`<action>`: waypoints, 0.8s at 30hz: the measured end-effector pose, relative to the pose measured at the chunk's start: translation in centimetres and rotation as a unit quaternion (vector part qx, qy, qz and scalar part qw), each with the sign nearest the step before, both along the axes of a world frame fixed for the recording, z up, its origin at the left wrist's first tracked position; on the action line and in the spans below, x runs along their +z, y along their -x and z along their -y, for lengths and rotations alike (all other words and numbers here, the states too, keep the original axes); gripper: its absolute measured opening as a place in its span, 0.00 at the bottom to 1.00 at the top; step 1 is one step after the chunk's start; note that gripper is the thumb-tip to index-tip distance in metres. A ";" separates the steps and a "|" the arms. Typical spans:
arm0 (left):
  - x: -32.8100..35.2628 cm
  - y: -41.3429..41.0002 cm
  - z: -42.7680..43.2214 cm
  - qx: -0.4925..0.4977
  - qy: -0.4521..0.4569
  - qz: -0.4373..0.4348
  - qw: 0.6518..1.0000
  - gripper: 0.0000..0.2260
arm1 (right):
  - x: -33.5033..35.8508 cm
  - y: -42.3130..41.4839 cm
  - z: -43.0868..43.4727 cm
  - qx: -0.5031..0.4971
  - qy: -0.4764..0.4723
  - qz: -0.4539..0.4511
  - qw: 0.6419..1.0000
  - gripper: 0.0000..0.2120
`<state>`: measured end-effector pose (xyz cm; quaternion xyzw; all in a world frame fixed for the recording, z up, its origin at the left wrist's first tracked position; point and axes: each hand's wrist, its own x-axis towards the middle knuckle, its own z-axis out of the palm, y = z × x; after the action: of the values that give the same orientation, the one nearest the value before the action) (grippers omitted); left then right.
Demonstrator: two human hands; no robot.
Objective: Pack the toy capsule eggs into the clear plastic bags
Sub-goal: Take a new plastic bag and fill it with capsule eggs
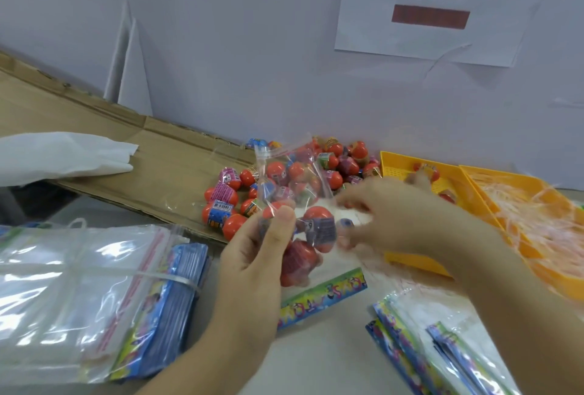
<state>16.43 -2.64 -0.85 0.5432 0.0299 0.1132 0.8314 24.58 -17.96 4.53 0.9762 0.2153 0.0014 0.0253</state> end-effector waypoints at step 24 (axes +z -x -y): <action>-0.4 -0.2 0.5 -0.011 -0.029 0.020 0.999 0.21 | 4.7 3.1 -1.0 0.152 -0.209 0.142 0.956 0.14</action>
<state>16.59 -3.18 -1.25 0.5651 0.0041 0.1159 0.8168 21.51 -16.94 9.20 0.9051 0.3503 0.1889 -0.1495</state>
